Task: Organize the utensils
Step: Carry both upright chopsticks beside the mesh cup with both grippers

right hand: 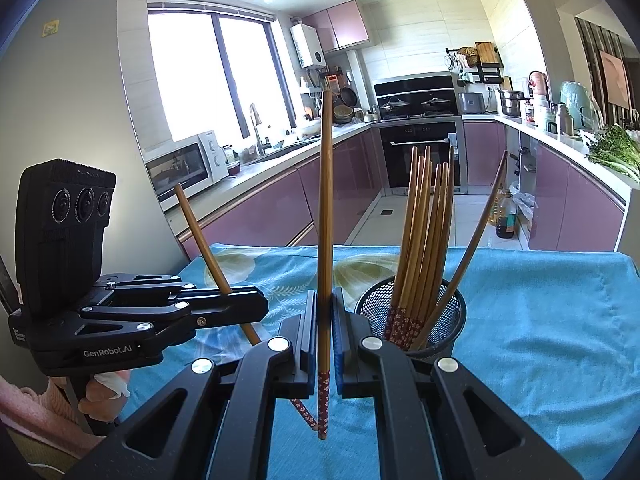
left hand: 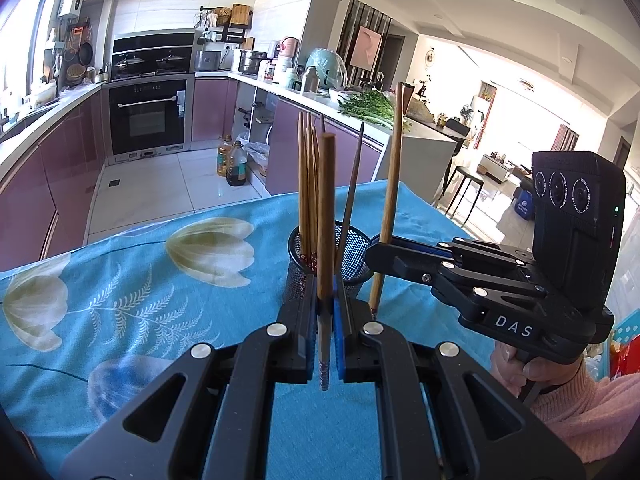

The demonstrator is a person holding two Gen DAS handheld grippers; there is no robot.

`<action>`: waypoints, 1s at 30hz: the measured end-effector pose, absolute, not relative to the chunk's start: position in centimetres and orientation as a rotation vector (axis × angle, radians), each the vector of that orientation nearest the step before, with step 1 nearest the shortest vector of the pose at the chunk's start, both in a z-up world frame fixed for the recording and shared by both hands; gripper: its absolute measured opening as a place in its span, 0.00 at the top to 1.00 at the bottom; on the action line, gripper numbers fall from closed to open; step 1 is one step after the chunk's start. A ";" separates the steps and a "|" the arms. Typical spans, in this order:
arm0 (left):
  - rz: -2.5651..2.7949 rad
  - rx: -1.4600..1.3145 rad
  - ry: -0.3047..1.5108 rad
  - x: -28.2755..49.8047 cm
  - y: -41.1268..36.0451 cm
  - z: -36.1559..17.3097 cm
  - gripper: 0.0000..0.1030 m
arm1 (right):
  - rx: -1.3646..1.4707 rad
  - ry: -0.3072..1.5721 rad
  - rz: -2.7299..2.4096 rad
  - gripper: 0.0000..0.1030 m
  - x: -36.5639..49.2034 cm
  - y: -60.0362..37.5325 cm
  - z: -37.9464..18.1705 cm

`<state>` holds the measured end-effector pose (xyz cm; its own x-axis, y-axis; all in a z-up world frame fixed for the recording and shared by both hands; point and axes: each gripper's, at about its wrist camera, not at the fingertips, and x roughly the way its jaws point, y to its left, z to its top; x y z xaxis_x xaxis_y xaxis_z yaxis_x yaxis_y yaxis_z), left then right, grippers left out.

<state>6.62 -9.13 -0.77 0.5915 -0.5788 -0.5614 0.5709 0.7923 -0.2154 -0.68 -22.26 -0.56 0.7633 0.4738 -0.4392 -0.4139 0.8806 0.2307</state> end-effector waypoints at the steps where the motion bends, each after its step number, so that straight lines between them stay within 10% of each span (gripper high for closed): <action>1: -0.668 -0.013 0.656 6.6 -9.1 -0.7 0.93 | 0.122 0.508 0.484 0.94 -0.6 -22.2 -0.5; 30: -0.669 -0.008 0.622 7.1 -8.9 0.9 0.93 | 0.124 0.470 0.482 0.94 -0.3 -23.0 0.3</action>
